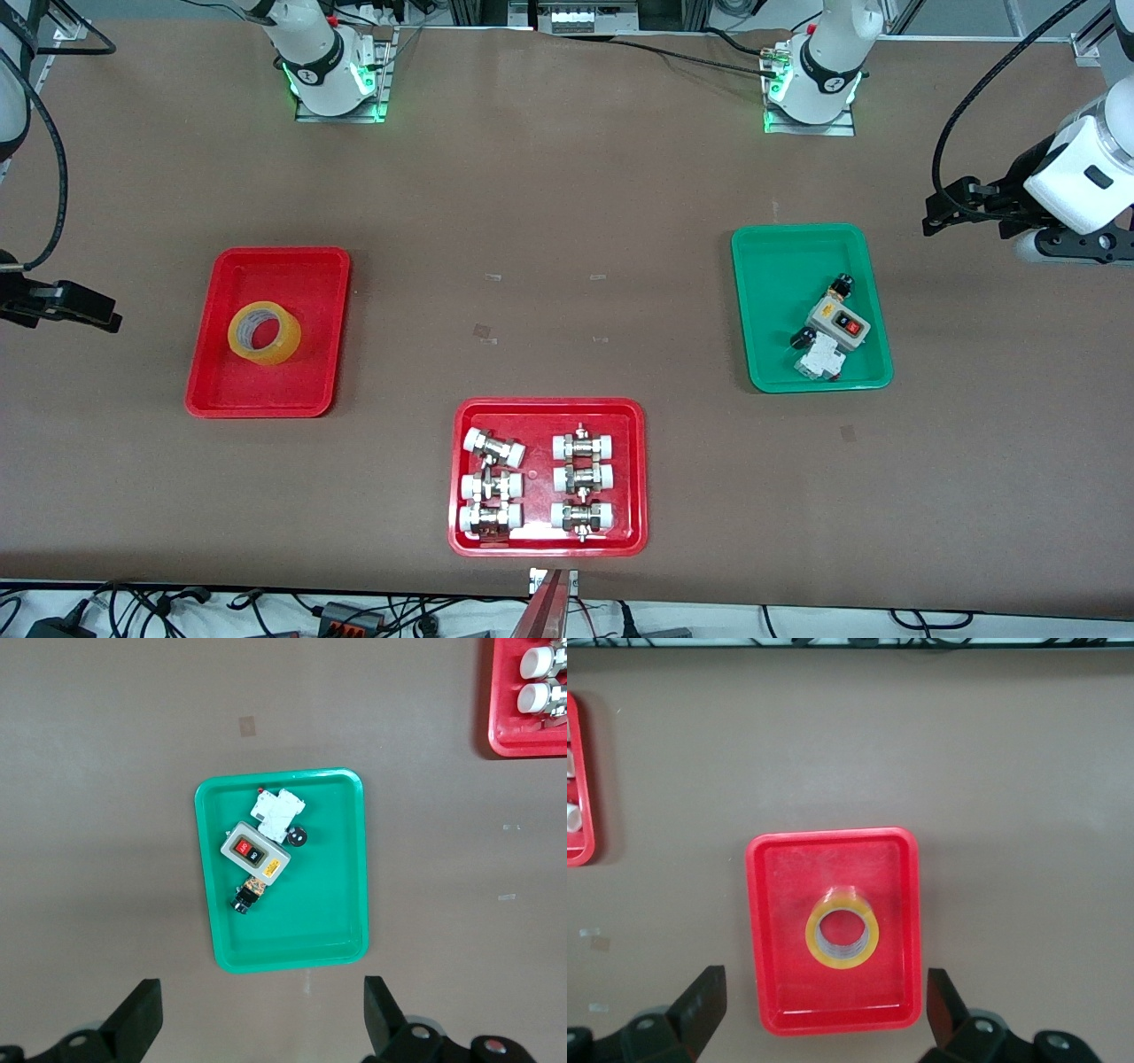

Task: Left arm passes tape to right arm into tray

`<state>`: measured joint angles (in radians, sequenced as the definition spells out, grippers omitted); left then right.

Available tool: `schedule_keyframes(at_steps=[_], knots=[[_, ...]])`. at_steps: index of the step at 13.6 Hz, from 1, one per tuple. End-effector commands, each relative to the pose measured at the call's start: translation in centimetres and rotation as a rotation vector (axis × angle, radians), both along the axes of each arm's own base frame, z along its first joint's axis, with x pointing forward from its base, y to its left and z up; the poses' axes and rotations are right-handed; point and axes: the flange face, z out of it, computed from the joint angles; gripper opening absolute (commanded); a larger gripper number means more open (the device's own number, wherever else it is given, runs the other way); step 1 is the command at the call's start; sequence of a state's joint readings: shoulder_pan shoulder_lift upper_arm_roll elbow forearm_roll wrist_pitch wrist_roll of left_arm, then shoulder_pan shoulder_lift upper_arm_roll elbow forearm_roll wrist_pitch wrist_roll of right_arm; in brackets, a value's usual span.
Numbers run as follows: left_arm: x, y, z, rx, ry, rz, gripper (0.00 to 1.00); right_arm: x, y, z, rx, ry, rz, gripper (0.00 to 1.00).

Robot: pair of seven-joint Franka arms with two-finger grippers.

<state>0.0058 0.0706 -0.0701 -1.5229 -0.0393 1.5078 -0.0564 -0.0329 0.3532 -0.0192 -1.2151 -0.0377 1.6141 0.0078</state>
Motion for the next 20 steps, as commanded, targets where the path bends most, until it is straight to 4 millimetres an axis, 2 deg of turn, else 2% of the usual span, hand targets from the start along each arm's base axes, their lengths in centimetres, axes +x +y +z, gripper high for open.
schedule_keyframes(at_steps=[1,2,4,7,11,15,17,20], knots=[[-0.7,-0.2,0.5,-0.018,-0.012,-0.017,1.00,-2.0,-0.4,0.5,-0.002,-0.005,-0.007,1.00],[-0.7,-0.2,0.5,-0.018,-0.012,-0.017,1.00,-2.4,-0.3,1.0,-0.001,-0.003,-0.006,1.00],[-0.7,-0.2,0.4,-0.020,-0.010,-0.017,1.00,-4.1,-0.2,0.7,-0.002,0.004,-0.005,1.00],[-0.7,-0.4,0.4,-0.020,-0.010,-0.020,1.00,-7.2,-0.2,-0.4,0.001,-0.003,-0.004,1.00],[-0.7,-0.5,0.3,-0.020,-0.007,-0.022,1.00,-9.7,0.7,-1.3,0.001,0.015,0.019,1.00],[-0.7,-0.9,0.4,-0.023,-0.007,-0.028,1.00,-10.8,0.8,0.0,0.006,0.028,0.035,1.00],[-0.9,-2.0,0.5,-0.027,-0.005,-0.047,1.00,-10.8,0.8,0.1,0.031,0.024,0.031,1.00],[-0.8,-2.4,0.9,-0.027,-0.019,-0.054,1.00,-10.9,0.7,0.1,0.055,0.026,0.063,1.00]])
